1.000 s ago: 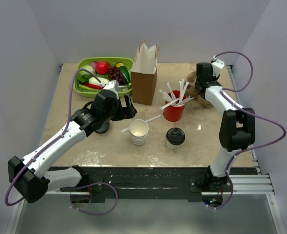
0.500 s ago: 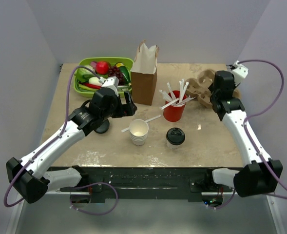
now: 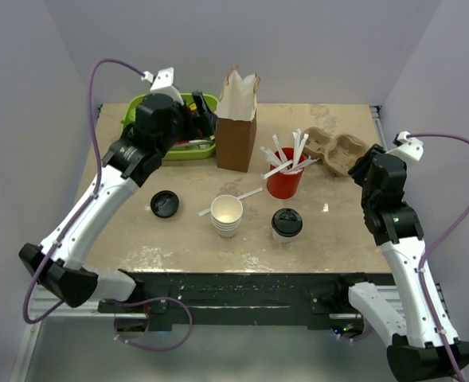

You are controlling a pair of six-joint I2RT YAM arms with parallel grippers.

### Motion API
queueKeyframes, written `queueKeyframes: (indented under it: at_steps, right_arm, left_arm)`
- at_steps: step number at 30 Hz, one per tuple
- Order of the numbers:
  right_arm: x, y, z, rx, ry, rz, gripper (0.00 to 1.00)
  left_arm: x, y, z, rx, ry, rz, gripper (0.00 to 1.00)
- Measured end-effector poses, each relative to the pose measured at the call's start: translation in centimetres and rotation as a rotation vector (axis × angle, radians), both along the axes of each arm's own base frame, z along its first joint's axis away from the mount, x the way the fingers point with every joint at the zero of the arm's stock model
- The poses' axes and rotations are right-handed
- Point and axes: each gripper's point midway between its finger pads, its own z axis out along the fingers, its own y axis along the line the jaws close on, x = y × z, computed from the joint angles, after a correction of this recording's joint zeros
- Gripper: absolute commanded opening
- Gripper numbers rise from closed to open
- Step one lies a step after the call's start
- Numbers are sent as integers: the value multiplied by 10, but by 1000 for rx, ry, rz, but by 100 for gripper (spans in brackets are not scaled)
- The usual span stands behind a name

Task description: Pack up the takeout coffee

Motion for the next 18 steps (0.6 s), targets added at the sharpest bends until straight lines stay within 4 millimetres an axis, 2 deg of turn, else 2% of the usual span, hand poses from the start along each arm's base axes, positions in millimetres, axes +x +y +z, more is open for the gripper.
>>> queueKeyframes:
  at_steps: [3, 7, 10, 11, 13, 14, 16, 17, 18]
  right_arm:
    - [-4, 2, 0, -7, 4, 23, 44]
    - [-8, 6, 3, -7, -1, 52, 44]
    - [-11, 10, 7, -2, -15, 77, 44]
    - [-12, 10, 8, -1, -19, 83, 44]
    - [-11, 14, 8, 5, -21, 103, 44]
    - [-11, 15, 8, 7, -20, 111, 44]
    - [-11, 18, 7, 10, -17, 129, 44]
    - [-11, 19, 7, 9, -16, 131, 44]
    - [-11, 19, 7, 9, -15, 132, 44]
  left_arm:
    - [43, 10, 14, 21, -43, 38, 100]
    - [105, 2, 10, 68, -55, 8, 100]
    - [148, -18, -15, 102, -25, -68, 100]
    - [155, -23, -27, 116, -11, -89, 97]
    - [166, -32, -56, 142, 35, -125, 88]
    - [169, -35, -71, 153, 61, -139, 77]
    - [172, -39, -94, 170, 106, -163, 66]
    - [173, -40, -102, 177, 120, -170, 52]
    - [174, -40, -108, 185, 129, -174, 44]
